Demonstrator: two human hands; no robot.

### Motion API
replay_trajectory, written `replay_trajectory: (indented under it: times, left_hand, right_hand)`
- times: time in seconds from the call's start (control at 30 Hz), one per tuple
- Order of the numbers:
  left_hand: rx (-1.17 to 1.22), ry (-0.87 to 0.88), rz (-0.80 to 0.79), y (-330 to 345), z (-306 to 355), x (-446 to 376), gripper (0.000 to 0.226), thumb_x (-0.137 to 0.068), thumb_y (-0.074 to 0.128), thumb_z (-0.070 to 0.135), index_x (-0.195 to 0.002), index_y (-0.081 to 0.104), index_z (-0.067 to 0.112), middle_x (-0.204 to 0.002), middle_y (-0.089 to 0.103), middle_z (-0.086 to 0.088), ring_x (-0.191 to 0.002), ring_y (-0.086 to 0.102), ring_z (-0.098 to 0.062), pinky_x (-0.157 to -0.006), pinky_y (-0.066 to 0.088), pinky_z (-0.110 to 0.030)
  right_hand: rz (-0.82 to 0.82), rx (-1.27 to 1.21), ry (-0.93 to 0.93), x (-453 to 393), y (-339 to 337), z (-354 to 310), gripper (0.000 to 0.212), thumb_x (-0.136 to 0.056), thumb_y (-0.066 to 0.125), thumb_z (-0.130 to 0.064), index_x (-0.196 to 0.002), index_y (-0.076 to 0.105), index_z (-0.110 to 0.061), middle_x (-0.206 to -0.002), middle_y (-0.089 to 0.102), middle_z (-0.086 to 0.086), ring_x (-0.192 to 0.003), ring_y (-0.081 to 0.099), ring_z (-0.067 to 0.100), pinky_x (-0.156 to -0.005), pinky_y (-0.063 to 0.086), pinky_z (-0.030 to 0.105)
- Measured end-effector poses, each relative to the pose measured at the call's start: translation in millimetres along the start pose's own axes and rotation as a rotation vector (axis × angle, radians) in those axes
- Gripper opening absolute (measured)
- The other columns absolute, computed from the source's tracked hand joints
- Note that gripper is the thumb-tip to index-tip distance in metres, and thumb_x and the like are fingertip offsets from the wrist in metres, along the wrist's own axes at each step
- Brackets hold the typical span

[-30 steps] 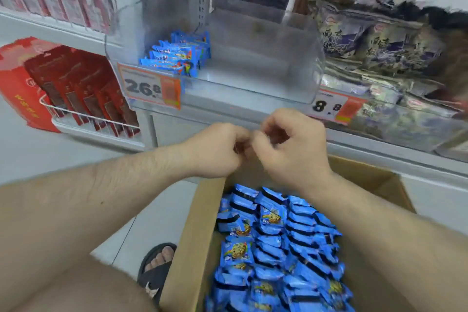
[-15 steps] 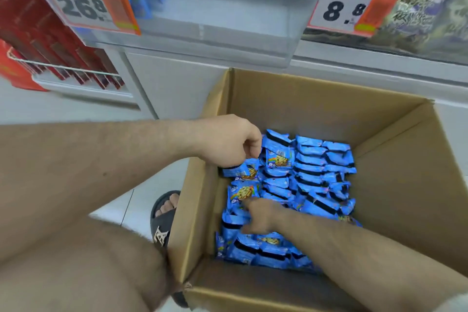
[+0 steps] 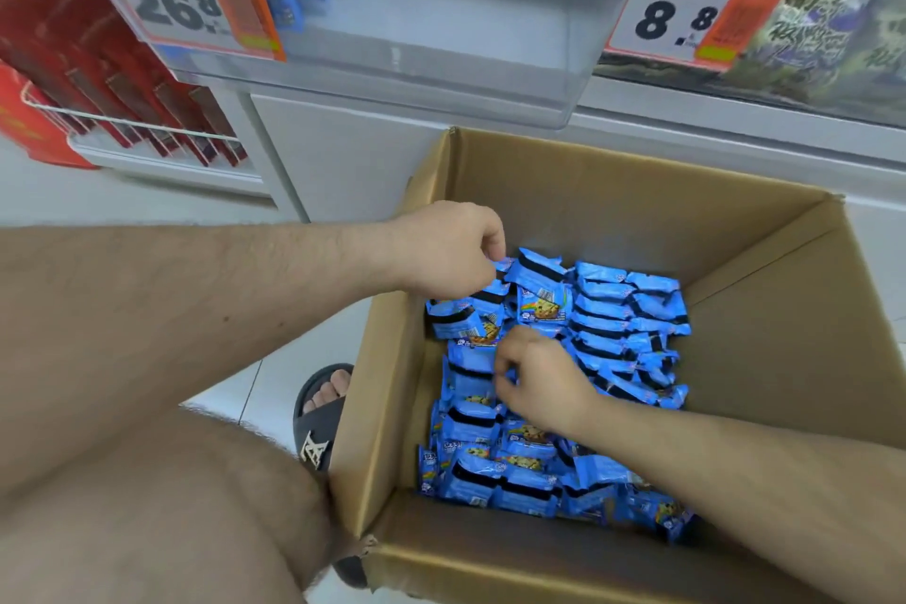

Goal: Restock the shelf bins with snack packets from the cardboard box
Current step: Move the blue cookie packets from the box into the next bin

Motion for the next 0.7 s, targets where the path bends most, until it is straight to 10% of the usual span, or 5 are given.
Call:
replay_trajectory:
  times: [0.17, 0.27, 0.4, 0.53, 0.7]
  left_hand:
    - [0.161, -0.372, -0.150, -11, -6, 4, 0.046, -0.097, 0.037, 0.048, -0.122, 0.047, 0.010, -0.078, 0.066, -0.022, -0.042, 0.059, -0.025, -0.042, 0.047, -0.020]
    - [0.437, -0.485, -0.321, -8, -8, 10, 0.059, -0.094, 0.039, 0.062, -0.126, 0.050, 0.013, -0.095, 0.067, -0.023, -0.060, 0.068, -0.026, -0.048, 0.055, -0.024]
    - [0.619, -0.387, -0.295, -8, -10, 6, 0.016, -0.095, 0.059, 0.028, -0.097, 0.064, 0.013, -0.080, 0.070, -0.005, -0.059, 0.068, -0.012, -0.048, 0.054, -0.019]
    - [0.505, -0.258, -0.077, -16, -21, -3, 0.007, -0.091, 0.067, 0.019, -0.092, 0.060, 0.016, -0.087, 0.065, -0.006, -0.064, 0.064, -0.015, -0.050, 0.058, -0.026]
    - [0.378, -0.127, -0.088, -5, -11, -6, 0.010, -0.088, 0.070, 0.019, -0.094, 0.063, 0.015, -0.094, 0.064, -0.007, -0.060, 0.062, -0.016, -0.050, 0.056, -0.029]
  right_hand:
    - [0.672, -0.058, -0.303, 24, -91, -47, 0.016, -0.079, 0.062, -0.005, -0.065, 0.058, 0.001, -0.088, 0.056, 0.015, -0.087, 0.049, 0.015, -0.084, 0.032, 0.004]
    - [0.799, -0.087, -0.460, 27, -112, -74, 0.015, -0.080, 0.061, -0.003, -0.067, 0.058, 0.003, -0.090, 0.055, 0.018, -0.087, 0.050, 0.019, -0.084, 0.035, 0.009]
    - [0.786, -0.162, -0.552, 24, -104, -85, 0.022, -0.075, 0.067, -0.005, -0.093, 0.054, -0.003, -0.100, 0.050, 0.016, -0.092, 0.050, 0.021, -0.087, 0.037, 0.015]
    - [0.485, -0.306, -0.110, 13, -46, -32, 0.029, -0.080, 0.062, -0.018, -0.104, 0.050, -0.007, -0.094, 0.045, 0.000, -0.080, 0.048, 0.018, -0.075, 0.043, 0.024]
    - [-0.600, 0.206, 0.141, 7, 67, 24, 0.034, -0.093, 0.057, -0.032, -0.122, 0.055, -0.014, -0.112, 0.062, 0.007, -0.099, 0.059, 0.028, -0.078, 0.052, 0.038]
Point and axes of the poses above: each hand's wrist, its own x-axis away from the middle knuckle, its own y-axis out of the palm, z = x × y, the point moved 5 cm from there along -x, towards the middle knuckle
